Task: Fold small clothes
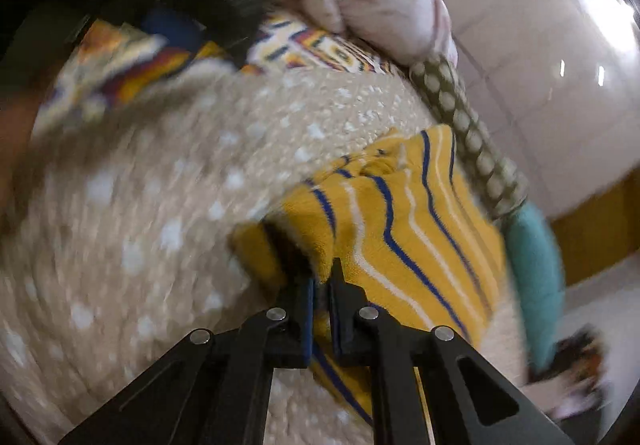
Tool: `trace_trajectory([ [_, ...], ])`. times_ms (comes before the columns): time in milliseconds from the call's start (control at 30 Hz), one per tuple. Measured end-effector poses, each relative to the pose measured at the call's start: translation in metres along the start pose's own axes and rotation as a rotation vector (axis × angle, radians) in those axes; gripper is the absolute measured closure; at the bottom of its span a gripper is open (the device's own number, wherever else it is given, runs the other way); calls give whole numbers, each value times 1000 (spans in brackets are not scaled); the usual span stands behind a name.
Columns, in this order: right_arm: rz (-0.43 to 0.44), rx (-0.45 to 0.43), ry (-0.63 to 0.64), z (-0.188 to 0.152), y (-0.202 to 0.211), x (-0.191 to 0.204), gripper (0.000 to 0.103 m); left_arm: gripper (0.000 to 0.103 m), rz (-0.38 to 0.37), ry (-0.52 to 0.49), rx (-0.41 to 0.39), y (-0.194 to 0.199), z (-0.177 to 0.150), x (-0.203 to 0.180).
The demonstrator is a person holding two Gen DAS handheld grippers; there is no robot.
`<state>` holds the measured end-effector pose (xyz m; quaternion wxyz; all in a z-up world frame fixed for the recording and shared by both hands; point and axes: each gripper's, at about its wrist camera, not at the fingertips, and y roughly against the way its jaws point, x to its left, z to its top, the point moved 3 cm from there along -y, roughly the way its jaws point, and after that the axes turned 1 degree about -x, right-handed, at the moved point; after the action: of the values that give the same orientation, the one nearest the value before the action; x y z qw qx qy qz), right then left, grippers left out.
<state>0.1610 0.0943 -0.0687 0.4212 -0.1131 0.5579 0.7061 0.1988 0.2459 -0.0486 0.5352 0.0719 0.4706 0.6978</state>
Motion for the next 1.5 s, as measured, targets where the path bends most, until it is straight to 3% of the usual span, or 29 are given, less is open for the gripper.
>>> trace_trajectory([
  [67, -72, -3, 60, -5, 1, 9, 96, 64, 5, -6, -5, 1, 0, -1],
  [167, -109, -1, 70, -8, 4, 9, 95, 56, 21, -33, -19, 2, -1, -5],
  [500, -36, 43, -79, -16, 30, -24, 93, 51, 48, -76, -30, 3, -5, -16],
  [633, -7, 59, -151, -24, 41, -39, 84, 48, 54, -93, -34, 3, -8, -22],
  [867, -7, 64, -235, -42, 52, -62, 81, 46, 55, -142, -28, 1, -17, -40],
  [967, 15, 52, -346, -58, 57, -89, 75, 39, 30, -154, -29, 0, -21, -48],
  [1033, 34, 41, -464, -75, 56, -115, 61, 36, 2, -154, -23, -1, -23, -52],
  [1100, 88, 6, -615, -96, 51, -143, 46, 30, -40, -143, -13, -4, -24, -55],
  [1133, 132, -19, -696, -108, 46, -156, 44, 27, -76, -130, -4, -6, -24, -58],
  [1233, 275, -70, -895, -140, 15, -185, 44, 23, -182, -99, 37, -14, -25, -65],
  [1333, 380, -85, -1003, -154, -27, -195, 42, 16, -260, -72, 51, -21, -23, -71],
  [1500, 625, -164, -1148, -146, -73, -195, 41, 13, -362, -59, 105, -39, -23, -83],
])
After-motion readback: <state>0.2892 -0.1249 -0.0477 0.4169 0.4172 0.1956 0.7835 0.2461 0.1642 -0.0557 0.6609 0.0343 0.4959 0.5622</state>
